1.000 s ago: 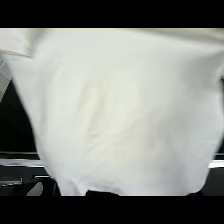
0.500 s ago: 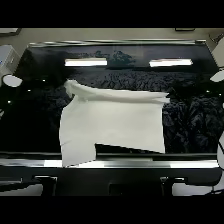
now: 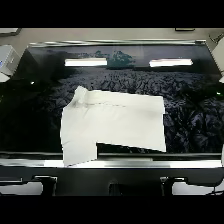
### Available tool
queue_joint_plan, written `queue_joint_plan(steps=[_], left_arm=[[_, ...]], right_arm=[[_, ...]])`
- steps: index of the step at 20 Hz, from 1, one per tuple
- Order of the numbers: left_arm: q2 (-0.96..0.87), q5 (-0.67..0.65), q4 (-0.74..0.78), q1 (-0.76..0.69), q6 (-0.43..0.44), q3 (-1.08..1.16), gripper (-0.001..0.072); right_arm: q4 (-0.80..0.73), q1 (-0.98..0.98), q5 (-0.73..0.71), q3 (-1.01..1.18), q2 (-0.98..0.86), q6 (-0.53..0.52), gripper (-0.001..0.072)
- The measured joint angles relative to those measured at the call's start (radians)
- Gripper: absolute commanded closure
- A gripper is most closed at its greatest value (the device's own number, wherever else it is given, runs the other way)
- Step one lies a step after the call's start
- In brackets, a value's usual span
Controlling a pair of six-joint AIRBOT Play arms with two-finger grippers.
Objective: Fold the clothes and pants, and hang the long-sleeved shirts on hangers.
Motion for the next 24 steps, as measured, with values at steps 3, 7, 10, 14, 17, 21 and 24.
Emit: queue_joint_plan(steps=[3,7,10,14,17,21,24], left_arm=[[0.018,-0.201,0.148,0.117,-0.034,-0.03,0.0008],[0.062,-0.267,0.206,0.179,0.011,-0.236,0.0117],[0.075,-0.231,0.153,0.186,0.074,-0.389,0.0117],[0.076,-0.169,0.113,0.168,0.127,-0.515,0.0118],[0.071,-0.123,0.103,0.143,0.148,-0.573,0.012],[0.064,-0.082,0.086,0.103,0.162,-0.613,0.0145],[0.061,-0.04,0.08,0.07,0.158,-0.623,0.034]], right_arm=[[-0.081,-0.101,0.085,-0.113,0.083,-0.017,0.0125],[-0.105,-0.155,0.061,-0.391,0.223,-0.062,0.0145],[-0.069,-0.168,0.041,-0.534,0.282,-0.101,0.0147],[-0.025,-0.173,0.032,-0.597,0.308,-0.121,0.0153],[-0.002,-0.174,0.028,-0.612,0.313,-0.125,0.0153],[0.013,-0.174,0.04,-0.618,0.316,-0.128,0.0153],[0.017,-0.175,0.052,-0.619,0.316,-0.128,0.0153]])
